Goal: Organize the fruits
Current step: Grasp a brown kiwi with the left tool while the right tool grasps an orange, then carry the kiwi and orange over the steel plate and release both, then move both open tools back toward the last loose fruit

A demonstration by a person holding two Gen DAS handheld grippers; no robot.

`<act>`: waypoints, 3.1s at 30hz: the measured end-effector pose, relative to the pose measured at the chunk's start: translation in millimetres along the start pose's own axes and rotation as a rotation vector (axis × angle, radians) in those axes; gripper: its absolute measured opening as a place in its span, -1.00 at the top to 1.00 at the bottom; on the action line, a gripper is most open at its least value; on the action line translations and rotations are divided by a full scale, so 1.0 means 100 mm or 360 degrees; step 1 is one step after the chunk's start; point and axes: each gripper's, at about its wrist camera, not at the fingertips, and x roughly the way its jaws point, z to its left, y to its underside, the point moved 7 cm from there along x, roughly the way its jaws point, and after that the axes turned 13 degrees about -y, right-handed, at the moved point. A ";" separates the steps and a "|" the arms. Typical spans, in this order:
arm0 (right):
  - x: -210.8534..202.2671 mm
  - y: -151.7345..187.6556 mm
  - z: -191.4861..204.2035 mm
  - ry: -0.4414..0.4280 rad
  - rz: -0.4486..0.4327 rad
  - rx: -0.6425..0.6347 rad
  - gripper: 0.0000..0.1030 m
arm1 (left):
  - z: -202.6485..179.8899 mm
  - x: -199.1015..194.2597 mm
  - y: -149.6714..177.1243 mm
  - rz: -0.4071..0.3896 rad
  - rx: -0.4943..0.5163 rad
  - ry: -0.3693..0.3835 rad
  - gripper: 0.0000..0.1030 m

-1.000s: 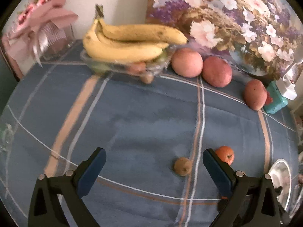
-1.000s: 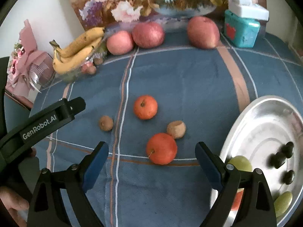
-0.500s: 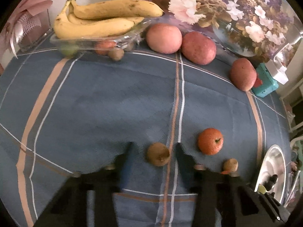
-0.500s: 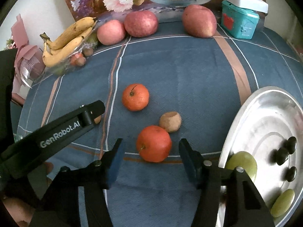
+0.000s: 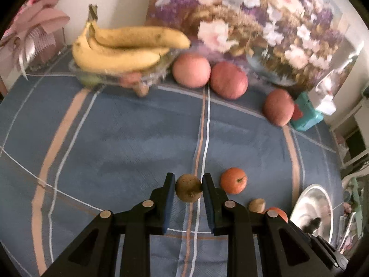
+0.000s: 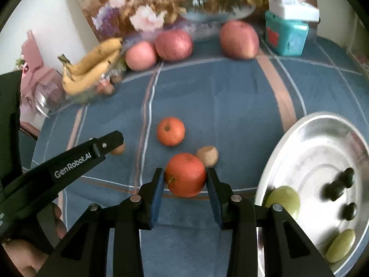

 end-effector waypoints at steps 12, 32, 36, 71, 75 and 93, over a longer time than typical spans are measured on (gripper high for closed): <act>-0.60 -0.03 -0.10 0.0055 -0.0128 0.0015 0.25 | -0.05 -0.51 -0.09 -0.0110 -0.0059 0.0074 0.50; -1.37 0.06 -1.48 0.0279 -0.0290 0.0440 0.25 | -1.52 -0.68 0.66 -0.0024 0.0399 0.0312 0.50; -1.36 0.00 -1.51 0.0220 -0.0355 0.0441 0.25 | -1.79 -0.66 0.81 -0.0082 0.0542 0.0332 0.50; -1.07 -0.06 -1.51 0.0201 -0.0299 0.0388 -0.07 | -1.84 -0.36 0.85 -0.0079 0.0543 0.0240 0.13; -1.09 0.03 -1.48 0.0225 -0.0239 0.0422 -0.08 | -1.62 -0.27 0.81 0.0039 0.0418 0.0157 0.12; -1.08 0.10 -1.18 0.0250 -0.0174 0.0287 -0.59 | -0.93 -0.21 0.59 0.0123 0.0115 -0.0026 -0.71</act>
